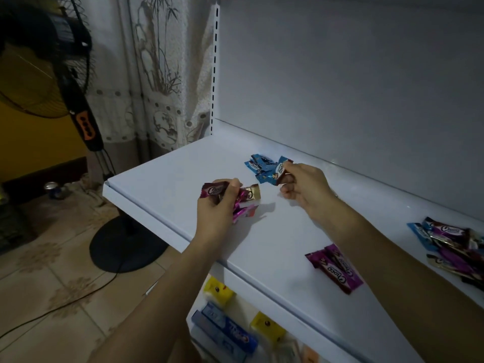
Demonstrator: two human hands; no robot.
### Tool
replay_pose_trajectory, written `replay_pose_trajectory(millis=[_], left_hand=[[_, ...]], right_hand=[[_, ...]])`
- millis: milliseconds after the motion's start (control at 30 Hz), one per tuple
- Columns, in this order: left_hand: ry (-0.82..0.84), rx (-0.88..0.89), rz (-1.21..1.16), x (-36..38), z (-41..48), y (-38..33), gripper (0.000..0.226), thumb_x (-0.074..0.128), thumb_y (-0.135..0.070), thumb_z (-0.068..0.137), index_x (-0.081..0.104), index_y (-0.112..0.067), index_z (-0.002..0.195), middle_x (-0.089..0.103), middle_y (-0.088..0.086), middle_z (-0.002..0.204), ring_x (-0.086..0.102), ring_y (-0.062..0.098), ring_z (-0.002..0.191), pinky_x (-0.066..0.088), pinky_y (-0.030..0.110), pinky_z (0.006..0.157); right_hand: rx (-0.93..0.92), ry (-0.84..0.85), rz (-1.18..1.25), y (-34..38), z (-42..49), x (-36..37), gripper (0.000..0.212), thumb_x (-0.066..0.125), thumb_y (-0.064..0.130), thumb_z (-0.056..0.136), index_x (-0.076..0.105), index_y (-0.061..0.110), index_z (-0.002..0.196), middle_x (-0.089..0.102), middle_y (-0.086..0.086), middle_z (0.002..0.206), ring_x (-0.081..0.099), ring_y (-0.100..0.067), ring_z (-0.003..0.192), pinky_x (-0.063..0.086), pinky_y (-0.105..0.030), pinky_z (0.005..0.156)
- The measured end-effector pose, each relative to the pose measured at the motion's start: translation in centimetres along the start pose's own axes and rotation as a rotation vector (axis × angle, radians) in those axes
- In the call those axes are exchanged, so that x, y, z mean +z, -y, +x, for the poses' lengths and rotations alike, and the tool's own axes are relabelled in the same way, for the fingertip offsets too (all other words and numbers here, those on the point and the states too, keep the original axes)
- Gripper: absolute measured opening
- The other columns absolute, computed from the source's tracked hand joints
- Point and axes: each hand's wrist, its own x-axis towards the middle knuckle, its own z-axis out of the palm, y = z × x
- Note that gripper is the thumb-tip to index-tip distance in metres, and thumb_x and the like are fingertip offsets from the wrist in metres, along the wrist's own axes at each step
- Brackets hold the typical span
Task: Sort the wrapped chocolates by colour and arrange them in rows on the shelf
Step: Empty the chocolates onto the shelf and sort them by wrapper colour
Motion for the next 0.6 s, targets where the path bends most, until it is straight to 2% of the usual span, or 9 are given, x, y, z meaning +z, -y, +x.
replay_pose_trajectory(millis=[100, 233, 333, 400, 467, 533, 600], left_hand=[[0.002, 0.004, -0.056, -0.1, -0.1, 0.1, 0.023, 0.052, -0.03, 0.098, 0.066, -0.015, 0.087, 0.072, 0.009, 0.09, 0.067, 0.014, 0.08, 0.052, 0.019, 0.067], [-0.003, 0.034, -0.049, 0.0, 0.0, 0.2, 0.025, 0.049, -0.029, 0.099, 0.064, -0.013, 0.087, 0.07, 0.008, 0.086, 0.066, 0.013, 0.078, 0.05, 0.017, 0.067], [0.031, 0.052, -0.047, 0.0, 0.0, 0.5, 0.026, 0.048, -0.028, 0.1, 0.064, -0.011, 0.088, 0.071, 0.011, 0.088, 0.068, 0.021, 0.085, 0.052, 0.022, 0.073], [0.018, 0.061, -0.042, 0.0, 0.1, 0.6, 0.027, 0.047, -0.027, 0.1, 0.064, -0.012, 0.087, 0.07, 0.007, 0.084, 0.067, 0.02, 0.082, 0.051, 0.023, 0.072], [0.001, 0.075, -0.032, 0.0, 0.2, 0.6, 0.027, 0.047, -0.026, 0.101, 0.064, -0.012, 0.085, 0.068, 0.005, 0.082, 0.065, 0.017, 0.079, 0.05, 0.025, 0.071], [0.011, 0.075, -0.036, 0.0, 0.2, 0.5, 0.028, 0.047, -0.025, 0.101, 0.064, -0.008, 0.087, 0.067, 0.006, 0.081, 0.063, 0.013, 0.073, 0.049, 0.023, 0.067], [0.023, 0.072, -0.072, -0.1, 0.2, 0.4, 0.029, 0.046, -0.024, 0.102, 0.063, -0.005, 0.088, 0.065, 0.006, 0.076, 0.061, 0.01, 0.065, 0.048, 0.021, 0.06]], right_hand=[[0.092, -0.044, 0.011, 0.1, 1.6, 0.3, 0.018, 0.055, 0.02, 0.096, 0.061, 0.003, 0.093, 0.065, -0.006, 0.062, 0.055, -0.012, 0.045, 0.048, -0.022, 0.046], [0.149, -0.08, -0.019, 0.7, 4.3, 1.7, 0.023, 0.056, 0.018, 0.095, 0.061, -0.002, 0.105, 0.065, -0.011, 0.068, 0.06, -0.013, 0.05, 0.049, -0.021, 0.042], [0.159, -0.115, -0.023, 1.5, 5.5, 2.5, 0.025, 0.05, 0.008, 0.096, 0.054, -0.005, 0.116, 0.064, -0.017, 0.075, 0.064, -0.021, 0.056, 0.053, -0.028, 0.048], [0.118, -0.113, -0.052, 1.8, 5.3, 2.6, 0.026, 0.047, 0.009, 0.096, 0.051, -0.001, 0.12, 0.065, -0.018, 0.081, 0.065, -0.024, 0.06, 0.057, -0.033, 0.054], [0.049, -0.017, -0.159, 2.0, 3.3, 2.5, 0.025, 0.052, 0.023, 0.097, 0.059, 0.007, 0.114, 0.069, -0.014, 0.086, 0.067, -0.023, 0.064, 0.058, -0.033, 0.06], [-0.002, 0.144, -0.255, 1.8, 0.2, 2.3, 0.035, 0.054, 0.046, 0.093, 0.067, 0.015, 0.104, 0.072, -0.009, 0.091, 0.07, -0.02, 0.077, 0.059, -0.033, 0.067], [0.026, 0.304, -0.272, 1.1, -2.9, 2.2, 0.047, 0.056, 0.06, 0.084, 0.068, 0.02, 0.105, 0.073, -0.006, 0.095, 0.071, -0.019, 0.086, 0.058, -0.036, 0.072]])
